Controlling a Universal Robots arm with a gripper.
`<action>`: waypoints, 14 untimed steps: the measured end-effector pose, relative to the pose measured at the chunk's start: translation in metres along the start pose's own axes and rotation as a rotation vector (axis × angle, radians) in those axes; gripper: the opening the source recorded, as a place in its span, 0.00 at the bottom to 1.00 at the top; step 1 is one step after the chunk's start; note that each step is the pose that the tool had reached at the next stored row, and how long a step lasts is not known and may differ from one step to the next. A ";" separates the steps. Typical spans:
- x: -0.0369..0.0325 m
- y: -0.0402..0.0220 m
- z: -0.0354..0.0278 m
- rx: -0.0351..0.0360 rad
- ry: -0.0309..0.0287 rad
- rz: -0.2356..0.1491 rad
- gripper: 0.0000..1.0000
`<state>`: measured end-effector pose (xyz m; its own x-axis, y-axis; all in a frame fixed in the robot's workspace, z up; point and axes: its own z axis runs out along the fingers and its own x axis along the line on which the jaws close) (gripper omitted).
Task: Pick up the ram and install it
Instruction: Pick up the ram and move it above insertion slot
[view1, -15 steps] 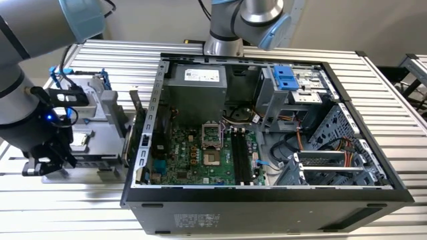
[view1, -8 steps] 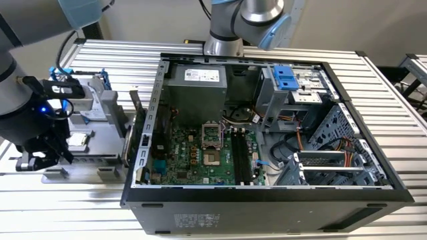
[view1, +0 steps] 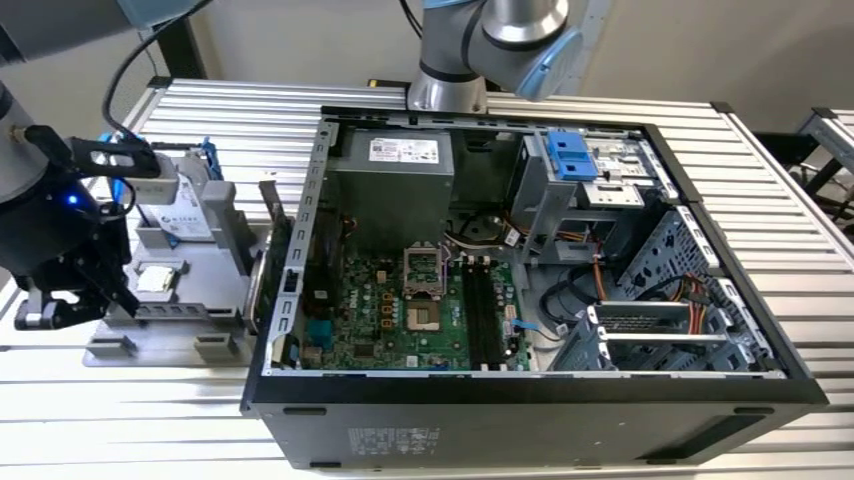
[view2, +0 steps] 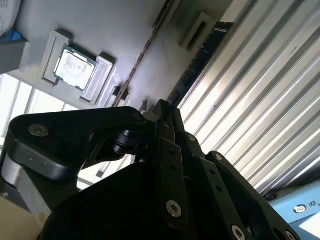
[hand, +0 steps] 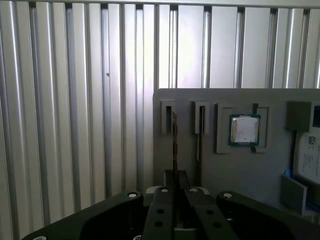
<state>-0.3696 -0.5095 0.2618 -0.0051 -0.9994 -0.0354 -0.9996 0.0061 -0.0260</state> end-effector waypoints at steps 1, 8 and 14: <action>0.0000 0.0000 -0.0015 -0.0001 0.0001 0.000 0.00; -0.0006 -0.0004 -0.0155 -0.0001 0.0001 0.000 0.00; -0.0011 -0.0008 -0.0304 0.0000 0.0001 0.000 0.00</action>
<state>-0.3696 -0.5095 0.2923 -0.0051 -0.9994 -0.0353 -0.9996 0.0060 -0.0260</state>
